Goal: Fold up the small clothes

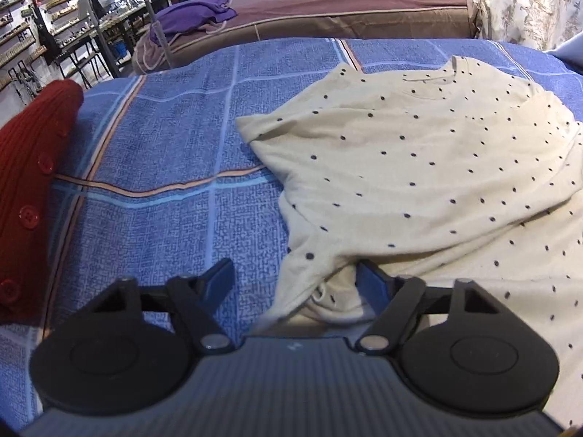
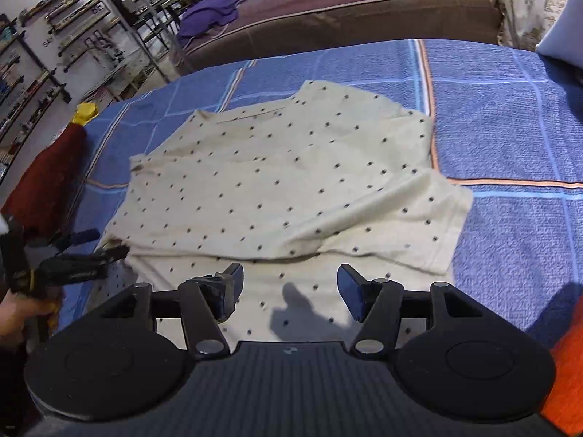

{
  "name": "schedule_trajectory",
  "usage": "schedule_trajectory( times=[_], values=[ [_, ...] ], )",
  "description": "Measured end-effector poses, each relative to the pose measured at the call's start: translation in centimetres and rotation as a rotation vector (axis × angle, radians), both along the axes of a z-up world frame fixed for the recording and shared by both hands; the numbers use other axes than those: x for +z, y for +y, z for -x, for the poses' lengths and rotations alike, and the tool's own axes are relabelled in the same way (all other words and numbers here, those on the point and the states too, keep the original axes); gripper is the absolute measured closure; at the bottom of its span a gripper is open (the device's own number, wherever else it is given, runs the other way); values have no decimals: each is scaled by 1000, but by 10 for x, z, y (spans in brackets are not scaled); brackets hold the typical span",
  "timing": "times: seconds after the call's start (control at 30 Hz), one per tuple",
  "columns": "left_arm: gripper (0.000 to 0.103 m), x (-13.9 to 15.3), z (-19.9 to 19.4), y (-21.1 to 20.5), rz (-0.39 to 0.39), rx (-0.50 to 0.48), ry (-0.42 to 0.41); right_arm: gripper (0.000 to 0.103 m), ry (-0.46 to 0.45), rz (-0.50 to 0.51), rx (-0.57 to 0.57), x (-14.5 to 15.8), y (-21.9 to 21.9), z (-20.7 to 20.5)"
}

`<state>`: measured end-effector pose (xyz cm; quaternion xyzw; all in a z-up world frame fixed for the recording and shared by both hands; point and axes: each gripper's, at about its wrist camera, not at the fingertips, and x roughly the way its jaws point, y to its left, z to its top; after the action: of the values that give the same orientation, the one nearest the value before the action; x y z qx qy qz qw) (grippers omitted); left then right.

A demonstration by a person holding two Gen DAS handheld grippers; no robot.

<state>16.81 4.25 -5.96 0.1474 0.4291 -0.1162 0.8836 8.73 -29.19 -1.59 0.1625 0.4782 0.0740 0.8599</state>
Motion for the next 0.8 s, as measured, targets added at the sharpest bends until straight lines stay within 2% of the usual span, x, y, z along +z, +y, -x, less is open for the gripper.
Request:
schedule_trajectory(
  times=[0.03, 0.1, 0.17, 0.23, 0.27, 0.33, 0.37, 0.43, 0.47, 0.53, 0.7, 0.8],
  values=[
    [58, 0, -4, 3, 14, 37, -10, 7, -18, 11, 10, 1, 6, 8],
    [71, 1, -12, 19, 94, 129, 0, 7, -58, 30, 21, 2, 15, 23],
    [71, 2, -17, 41, 171, 226, -1, 7, -75, 17, 10, 0, 16, 37],
    [71, -1, -22, 61, 205, 297, 6, 7, -62, -24, -27, -7, 10, 46],
    [68, -5, -24, 71, 243, 325, 29, 7, -46, -40, -50, -12, 7, 51],
    [55, -12, -26, 83, 278, 335, 55, 7, -6, -24, -92, -25, 2, 58],
    [52, -11, -24, 82, 248, 315, 42, 7, 5, -11, -104, -29, 1, 61],
    [34, -8, -17, 75, 155, 275, 8, 7, 17, -3, -115, -36, 0, 69],
    [29, -6, -14, 73, 119, 267, -2, 7, 20, -8, -119, -39, -1, 72],
    [16, -1, -9, 76, 105, 274, 0, 6, 20, -18, -128, -43, 0, 78],
    [15, 27, 2, 97, 216, 303, 13, 6, -4, 74, -97, -52, 14, 84],
    [15, 47, -3, 98, 259, 277, -22, 6, 5, 16, -126, -64, 16, 86]
  ],
)
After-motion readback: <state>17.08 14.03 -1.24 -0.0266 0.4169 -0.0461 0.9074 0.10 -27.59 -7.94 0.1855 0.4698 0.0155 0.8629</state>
